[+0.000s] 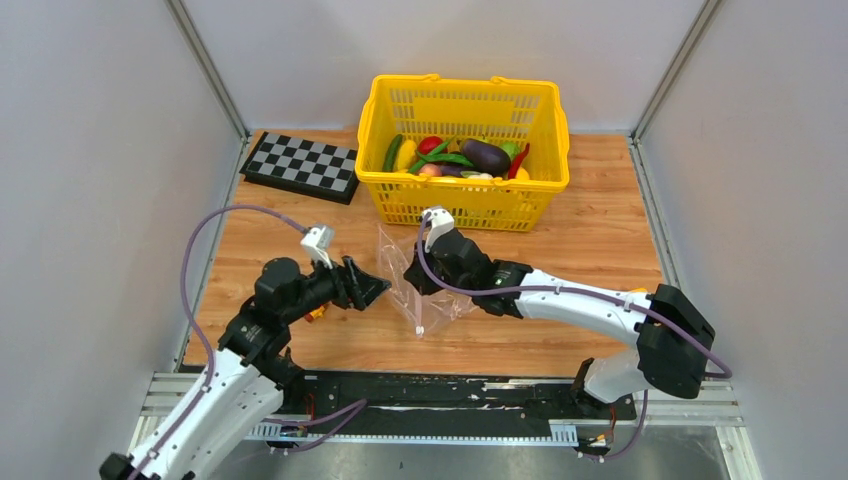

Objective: Place the food in the zip-top bag and seal the zipper
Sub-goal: Pick up the zipper food storage bag at the center of the board.

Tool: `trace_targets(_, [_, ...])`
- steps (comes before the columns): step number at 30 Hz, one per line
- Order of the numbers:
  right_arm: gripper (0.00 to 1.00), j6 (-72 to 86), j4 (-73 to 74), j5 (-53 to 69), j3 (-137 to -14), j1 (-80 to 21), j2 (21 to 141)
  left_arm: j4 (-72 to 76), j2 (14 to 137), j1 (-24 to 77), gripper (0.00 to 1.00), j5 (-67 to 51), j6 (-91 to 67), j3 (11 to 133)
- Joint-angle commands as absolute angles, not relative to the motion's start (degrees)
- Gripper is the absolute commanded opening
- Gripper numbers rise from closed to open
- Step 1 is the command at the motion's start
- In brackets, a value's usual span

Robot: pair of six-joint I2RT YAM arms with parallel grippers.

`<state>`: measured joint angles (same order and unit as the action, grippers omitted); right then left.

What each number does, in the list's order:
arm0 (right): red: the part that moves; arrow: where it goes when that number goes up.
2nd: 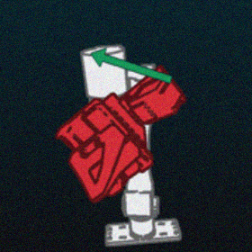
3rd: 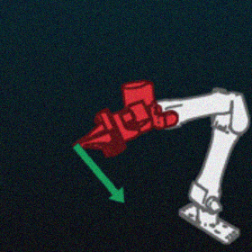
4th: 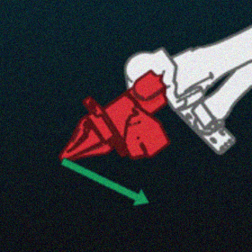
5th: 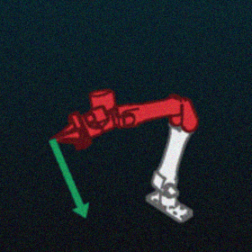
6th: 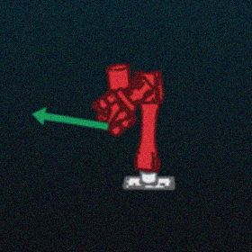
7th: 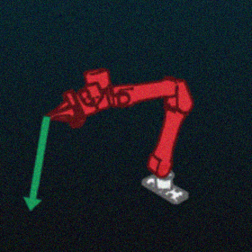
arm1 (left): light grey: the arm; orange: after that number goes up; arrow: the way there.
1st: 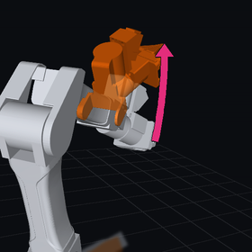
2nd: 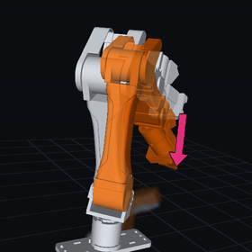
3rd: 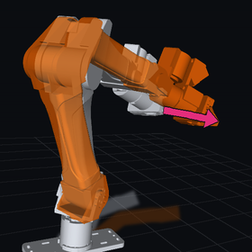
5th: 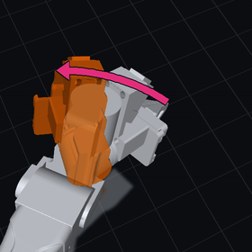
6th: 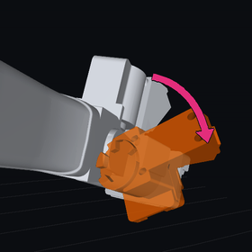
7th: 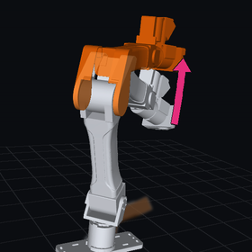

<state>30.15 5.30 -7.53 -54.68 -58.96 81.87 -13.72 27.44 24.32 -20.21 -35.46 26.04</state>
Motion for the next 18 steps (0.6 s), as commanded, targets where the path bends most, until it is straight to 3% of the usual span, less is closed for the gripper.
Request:
trace_targets(1, [0.01, 31.5, 2.4, -4.9, -54.9, -59.0, 81.1, -14.7, 33.7, 35.3, 0.87, -11.3, -32.3, 31.3])
trace_targets(9, [0.01, 32.2, 1.6, -4.3, -54.7, -59.1, 81.0, -19.8, 38.1, 40.5, 0.77, 3.3, -35.6, 33.4])
trace_targets(18, [0.01, 32.2, 0.5, -1.5, -54.6, -59.1, 80.8, -21.0, 39.6, 40.4, 0.58, 6.7, -37.8, 33.8])
